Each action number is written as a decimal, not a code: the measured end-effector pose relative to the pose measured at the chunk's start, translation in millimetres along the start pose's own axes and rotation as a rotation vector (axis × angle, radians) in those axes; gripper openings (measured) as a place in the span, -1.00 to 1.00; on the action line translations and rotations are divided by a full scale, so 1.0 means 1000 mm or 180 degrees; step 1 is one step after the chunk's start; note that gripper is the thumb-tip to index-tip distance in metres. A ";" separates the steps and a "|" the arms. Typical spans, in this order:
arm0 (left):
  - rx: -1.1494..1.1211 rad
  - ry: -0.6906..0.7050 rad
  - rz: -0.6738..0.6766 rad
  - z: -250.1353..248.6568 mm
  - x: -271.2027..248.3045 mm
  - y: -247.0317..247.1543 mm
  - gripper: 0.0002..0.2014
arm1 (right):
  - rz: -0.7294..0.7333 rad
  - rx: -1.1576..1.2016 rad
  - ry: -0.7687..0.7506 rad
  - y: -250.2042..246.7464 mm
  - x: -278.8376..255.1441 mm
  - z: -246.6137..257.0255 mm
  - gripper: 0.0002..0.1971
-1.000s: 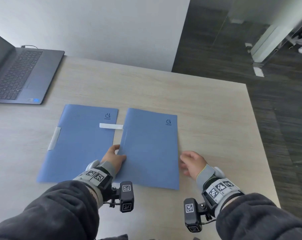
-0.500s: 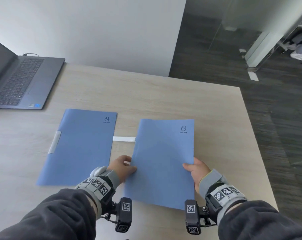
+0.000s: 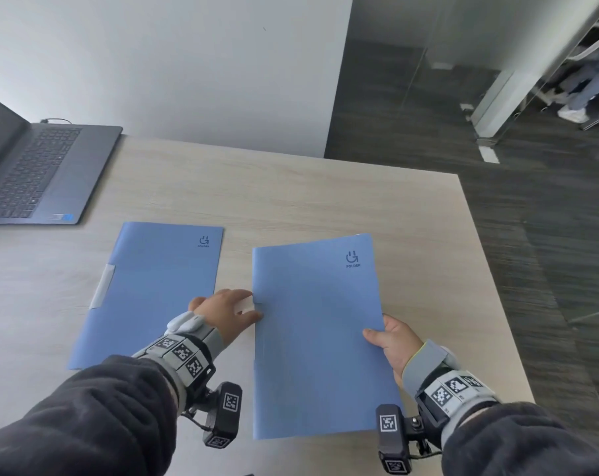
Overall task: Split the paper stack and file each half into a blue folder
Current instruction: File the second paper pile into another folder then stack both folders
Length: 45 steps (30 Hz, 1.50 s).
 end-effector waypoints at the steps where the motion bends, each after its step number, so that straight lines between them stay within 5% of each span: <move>1: -0.0112 0.0049 -0.0028 -0.003 -0.002 -0.001 -0.42 | 0.0013 -0.0011 -0.0002 0.000 0.000 0.000 -0.71; 6: -0.0614 0.0032 -0.0066 -0.009 -0.008 -0.002 -0.54 | 0.0086 -0.0059 -0.0022 0.005 -0.002 0.000 -0.72; 10: -0.1326 -0.0089 0.0027 -0.004 -0.011 0.007 -0.91 | 0.0115 -0.0006 -0.0006 0.007 -0.002 0.001 -0.71; 25: -0.3690 -0.0969 0.0117 0.007 -0.011 0.037 -0.77 | 0.0185 0.0086 -0.0177 0.045 0.010 0.023 -0.68; 34: -0.3135 -0.0940 -0.0022 0.075 -0.008 0.015 -0.38 | 0.0455 0.0190 0.0020 0.116 0.026 0.018 -0.69; 45: -0.2386 -0.1252 -0.1121 0.215 -0.010 -0.069 -0.51 | 0.1028 -0.0586 0.0349 0.267 0.051 0.027 -0.79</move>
Point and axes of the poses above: each hand's wrist, its own x-axis towards the middle knuckle, its own y-axis out of the palm, z = x × y, the point moved 10 cm from there along x, towards the middle knuckle, and after that the axes turned 3 degrees about y, right-handed, at the moved point
